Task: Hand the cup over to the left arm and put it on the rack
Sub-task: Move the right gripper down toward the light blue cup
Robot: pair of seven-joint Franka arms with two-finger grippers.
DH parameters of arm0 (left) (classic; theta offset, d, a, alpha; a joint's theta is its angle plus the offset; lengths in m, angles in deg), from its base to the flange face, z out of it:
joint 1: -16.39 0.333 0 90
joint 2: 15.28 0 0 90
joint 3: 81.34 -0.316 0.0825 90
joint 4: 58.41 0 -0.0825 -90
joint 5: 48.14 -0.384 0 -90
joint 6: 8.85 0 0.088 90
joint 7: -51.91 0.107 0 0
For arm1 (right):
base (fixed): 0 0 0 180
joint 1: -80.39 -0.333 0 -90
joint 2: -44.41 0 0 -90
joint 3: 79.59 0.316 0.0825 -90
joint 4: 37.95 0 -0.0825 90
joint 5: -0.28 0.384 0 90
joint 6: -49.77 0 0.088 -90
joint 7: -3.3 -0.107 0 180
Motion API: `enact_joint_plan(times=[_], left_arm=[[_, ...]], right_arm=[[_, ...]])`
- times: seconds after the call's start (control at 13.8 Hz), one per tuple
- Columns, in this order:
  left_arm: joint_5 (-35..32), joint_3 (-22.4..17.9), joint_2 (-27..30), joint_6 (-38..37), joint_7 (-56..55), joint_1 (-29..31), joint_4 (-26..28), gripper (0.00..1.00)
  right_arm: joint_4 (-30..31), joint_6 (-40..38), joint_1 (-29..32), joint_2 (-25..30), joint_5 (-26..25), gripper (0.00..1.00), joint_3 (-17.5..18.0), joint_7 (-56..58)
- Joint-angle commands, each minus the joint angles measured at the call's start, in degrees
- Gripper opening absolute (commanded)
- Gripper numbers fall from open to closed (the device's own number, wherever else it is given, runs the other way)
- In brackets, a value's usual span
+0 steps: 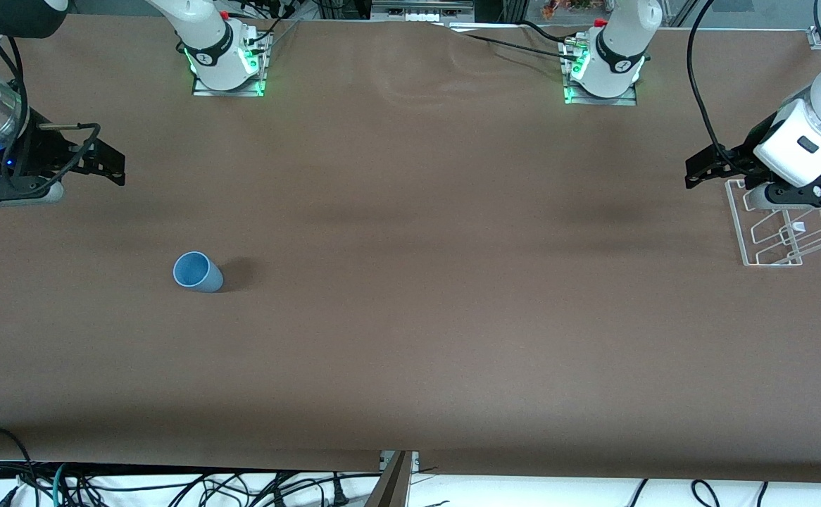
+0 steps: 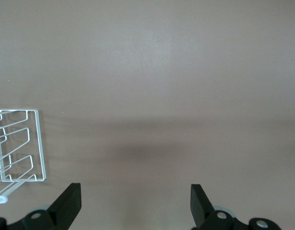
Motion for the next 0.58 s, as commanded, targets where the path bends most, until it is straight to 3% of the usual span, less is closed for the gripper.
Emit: enact_joint_plan(times=[0.0, 0.14, 0.36, 0.51], left_arm=[[0.22, 0.12, -0.29, -0.07, 0.25, 0.01, -0.82, 1.0], [0.22, 0.12, -0.2, -0.16, 0.34, 0.01, -0.82, 1.0], [0.22, 0.12, -0.2, -0.16, 0.34, 0.01, -0.82, 1.0], [0.22, 0.12, -0.2, -0.16, 0.34, 0.01, -0.82, 1.0]], right_arm=[[-2.01, -0.86, 0.58, -1.42, -0.43, 1.0, 0.65, -0.56], [-1.93, -0.42, 0.75, -2.74, -3.06, 1.0, 0.65, -0.56], [-1.05, 2.3, 1.63, -5.63, -3.15, 1.0, 0.56, -0.73], [2.71, 5.88, 2.41, -6.96, -3.24, 1.0, 0.56, -0.56]])
